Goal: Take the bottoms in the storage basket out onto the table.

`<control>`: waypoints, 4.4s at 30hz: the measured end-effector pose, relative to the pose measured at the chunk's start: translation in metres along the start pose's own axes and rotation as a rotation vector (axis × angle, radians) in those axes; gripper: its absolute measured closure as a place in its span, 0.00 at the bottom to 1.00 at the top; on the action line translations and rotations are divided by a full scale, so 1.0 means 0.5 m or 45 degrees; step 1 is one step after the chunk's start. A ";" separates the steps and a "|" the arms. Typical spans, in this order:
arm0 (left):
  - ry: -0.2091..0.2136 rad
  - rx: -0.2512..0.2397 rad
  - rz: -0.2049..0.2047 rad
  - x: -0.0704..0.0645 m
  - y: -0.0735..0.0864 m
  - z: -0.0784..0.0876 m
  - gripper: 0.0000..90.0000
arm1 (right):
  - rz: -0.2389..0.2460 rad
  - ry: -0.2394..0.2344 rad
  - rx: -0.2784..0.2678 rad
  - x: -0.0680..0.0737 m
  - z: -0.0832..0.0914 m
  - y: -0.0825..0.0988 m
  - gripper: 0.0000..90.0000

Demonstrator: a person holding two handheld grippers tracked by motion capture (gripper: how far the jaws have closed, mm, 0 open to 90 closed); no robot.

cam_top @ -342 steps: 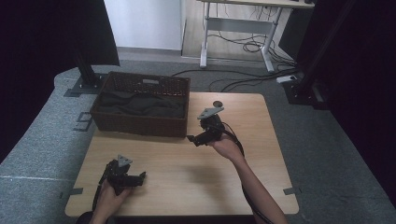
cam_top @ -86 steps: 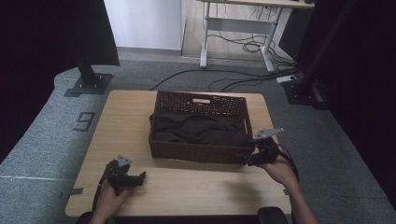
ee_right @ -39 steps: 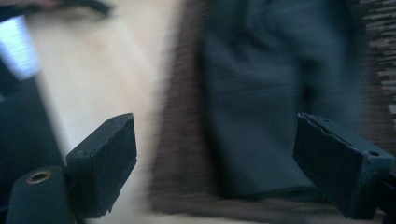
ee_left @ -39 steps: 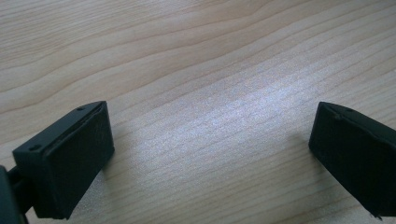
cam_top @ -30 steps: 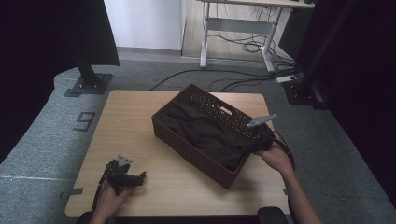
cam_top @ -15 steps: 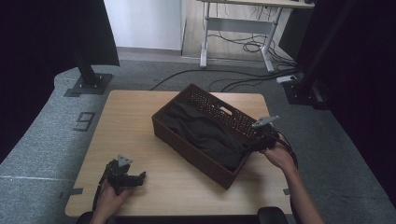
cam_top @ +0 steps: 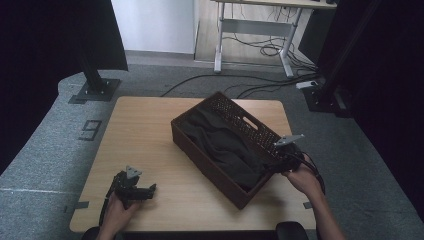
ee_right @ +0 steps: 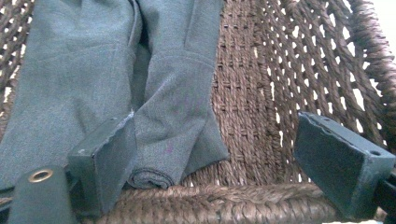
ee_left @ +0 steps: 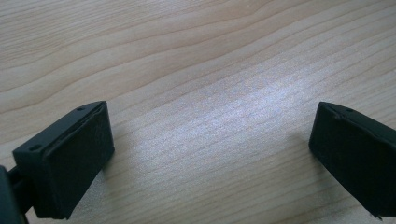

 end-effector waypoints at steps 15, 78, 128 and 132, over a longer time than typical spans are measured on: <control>-0.001 0.002 -0.004 0.001 0.000 0.000 0.00 | -0.095 -0.011 -0.061 0.029 0.054 0.072 0.15; 0.000 -0.001 0.000 0.000 0.000 0.000 0.00 | -0.032 -0.195 -0.058 0.031 -0.054 -0.094 0.07; 0.001 0.001 -0.003 0.000 -0.001 -0.001 0.00 | 0.036 -0.132 0.395 0.104 -0.258 -0.063 0.00; 0.001 0.001 -0.003 0.000 -0.001 -0.001 0.00 | 0.069 -0.118 0.436 0.092 -0.263 -0.061 0.00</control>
Point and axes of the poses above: each handheld gripper's, and its own axes: z roughly backward along the jaws, y roughly out of its underside, x roughly to its left, the point moved 10 cm from there along -z, roughly forward along the jaws, and after that the axes turned 6 degrees about -y, right-handed, at the moved point
